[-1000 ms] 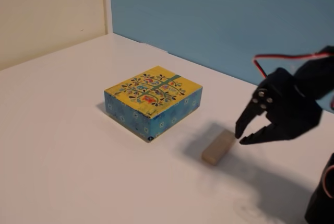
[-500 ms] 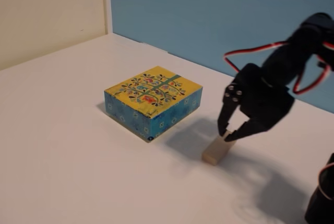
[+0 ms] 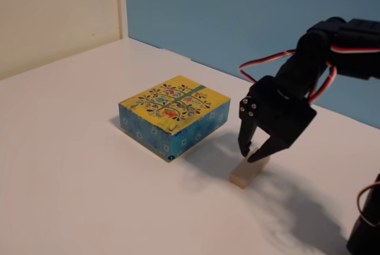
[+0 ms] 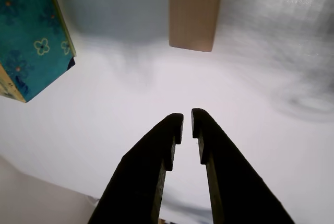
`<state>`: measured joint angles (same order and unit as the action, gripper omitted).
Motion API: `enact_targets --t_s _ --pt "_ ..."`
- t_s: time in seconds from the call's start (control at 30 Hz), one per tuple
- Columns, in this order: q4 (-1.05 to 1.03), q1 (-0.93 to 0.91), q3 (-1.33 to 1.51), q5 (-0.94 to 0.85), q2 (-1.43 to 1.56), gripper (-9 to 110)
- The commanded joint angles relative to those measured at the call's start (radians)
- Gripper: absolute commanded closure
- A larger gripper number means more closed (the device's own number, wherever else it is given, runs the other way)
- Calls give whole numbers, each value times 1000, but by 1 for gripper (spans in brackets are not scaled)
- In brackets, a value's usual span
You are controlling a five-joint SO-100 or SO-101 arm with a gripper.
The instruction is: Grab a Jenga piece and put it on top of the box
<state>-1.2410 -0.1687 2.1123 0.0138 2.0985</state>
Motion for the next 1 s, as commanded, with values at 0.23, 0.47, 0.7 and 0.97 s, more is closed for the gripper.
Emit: enact_targets --t_s 0.23,0.47,0.7,0.97 --pt "14 -34 -44 0 -29 101" --pt "5 -55 -41 -2 -54 92" --pt "6 -80 -41 -8 -78 83" --pt "15 -92 -44 -14 -160 77"
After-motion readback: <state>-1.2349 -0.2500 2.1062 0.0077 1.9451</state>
